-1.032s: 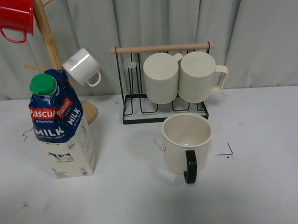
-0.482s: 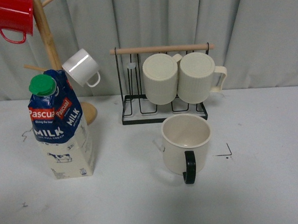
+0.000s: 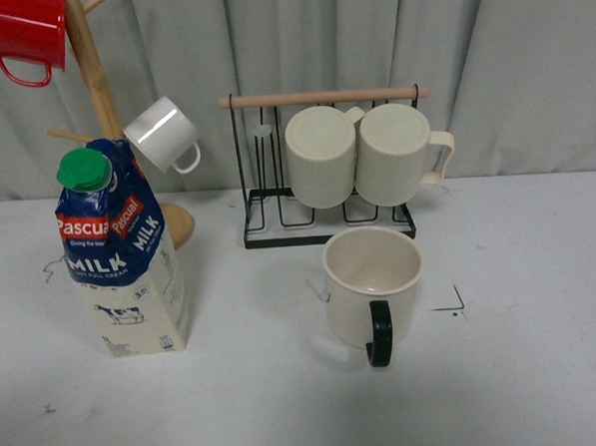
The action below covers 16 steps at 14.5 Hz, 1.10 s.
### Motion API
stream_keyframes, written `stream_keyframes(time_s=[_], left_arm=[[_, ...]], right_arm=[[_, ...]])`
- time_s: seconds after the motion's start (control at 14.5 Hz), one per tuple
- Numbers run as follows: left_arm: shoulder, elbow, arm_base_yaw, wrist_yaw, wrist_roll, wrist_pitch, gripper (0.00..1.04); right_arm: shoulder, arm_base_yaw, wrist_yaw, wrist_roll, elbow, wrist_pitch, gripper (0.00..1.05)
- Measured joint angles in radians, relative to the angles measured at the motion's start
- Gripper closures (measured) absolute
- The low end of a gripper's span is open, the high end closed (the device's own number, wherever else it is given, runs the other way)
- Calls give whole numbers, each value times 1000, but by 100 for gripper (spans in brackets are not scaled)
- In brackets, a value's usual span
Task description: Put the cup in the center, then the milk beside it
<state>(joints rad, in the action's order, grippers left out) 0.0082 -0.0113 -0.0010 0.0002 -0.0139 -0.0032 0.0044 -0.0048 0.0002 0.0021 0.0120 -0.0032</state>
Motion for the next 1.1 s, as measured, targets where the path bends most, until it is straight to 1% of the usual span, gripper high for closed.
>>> stream_keyframes(time_s=[0.14,0.21,0.28,0.34,0.41,0.48,0.55,0.62,0.69,0.76,0.83,0.96,1.03,1.1], left_arm=[[0,0,0,0,0,0,7],[111,-93,-23,-19,-97,-246,7],[344,-242,-84,-69,-248,-381,7],[454,-325,-136,-104,-309,-319,7],[550,-404,-148,-99,-330,-223,7],[691,-471,-154,-101,-314,-92,7],[839,-511,-150,-69,-266,23,7],[986,-551,-129,-42,-219,120,7],[1144,-605,-87,-1,-186,195,7],[1282,-669,-60,-18,-151,245,7],[1379,-714,-50,-12,-134,248,7],[1447,-743,-70,-2,-100,245,7],[1495,-801,-80,-36,-63,274,7],[1508,-808,-82,-37,-60,265,7]], right_arm=[[0,0,0,0,0,0,41],[0,0,0,0,0,-1,25],[0,0,-1,0,0,1,10],[0,0,0,1,0,0,5],[0,0,0,0,0,0,7],[0,0,0,0,0,0,6],[0,0,0,0,0,0,6],[0,0,0,0,0,0,6],[0,0,0,0,0,0,6],[0,0,0,0,0,0,6],[0,0,0,0,0,0,6],[0,0,0,0,0,0,6],[0,0,0,0,0,0,6],[0,0,0,0,0,0,6]])
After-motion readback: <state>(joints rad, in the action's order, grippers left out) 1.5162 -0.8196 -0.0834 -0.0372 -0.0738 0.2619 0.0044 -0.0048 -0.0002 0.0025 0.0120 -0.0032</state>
